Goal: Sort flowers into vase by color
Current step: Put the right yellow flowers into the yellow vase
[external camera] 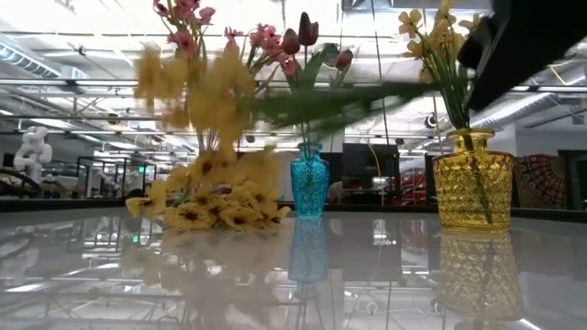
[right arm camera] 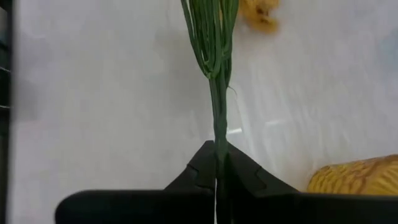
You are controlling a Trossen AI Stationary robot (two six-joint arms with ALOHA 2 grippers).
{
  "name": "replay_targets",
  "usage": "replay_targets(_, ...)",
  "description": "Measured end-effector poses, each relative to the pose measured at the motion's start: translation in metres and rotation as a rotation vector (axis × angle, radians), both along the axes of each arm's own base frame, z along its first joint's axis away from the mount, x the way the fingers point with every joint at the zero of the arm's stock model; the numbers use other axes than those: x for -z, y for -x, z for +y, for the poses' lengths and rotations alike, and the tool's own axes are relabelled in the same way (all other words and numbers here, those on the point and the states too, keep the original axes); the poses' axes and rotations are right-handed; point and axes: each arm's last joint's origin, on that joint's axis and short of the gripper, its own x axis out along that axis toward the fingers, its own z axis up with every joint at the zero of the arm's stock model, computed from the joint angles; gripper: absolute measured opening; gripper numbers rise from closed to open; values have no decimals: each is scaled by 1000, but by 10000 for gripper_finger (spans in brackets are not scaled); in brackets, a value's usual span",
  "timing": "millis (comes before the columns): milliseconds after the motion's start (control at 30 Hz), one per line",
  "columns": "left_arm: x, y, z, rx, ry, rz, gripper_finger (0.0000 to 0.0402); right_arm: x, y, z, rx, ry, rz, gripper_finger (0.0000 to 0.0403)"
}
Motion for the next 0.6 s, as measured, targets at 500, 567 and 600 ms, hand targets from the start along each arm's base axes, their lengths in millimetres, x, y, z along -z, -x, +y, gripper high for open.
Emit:
replay_targets(500, -82, 122, -58, -119, -303, -542, 256, -77, 45, -1, -36, 60, -352, 0)
replay_targets(567, -84, 132, -65, -139, -345, -596, 256, -86, 50, -3, -40, 71, -399, 0)
replay_targets(600, -85, 136, -67, -151, -365, -621, 256, -91, 51, -4, -39, 77, -428, 0)
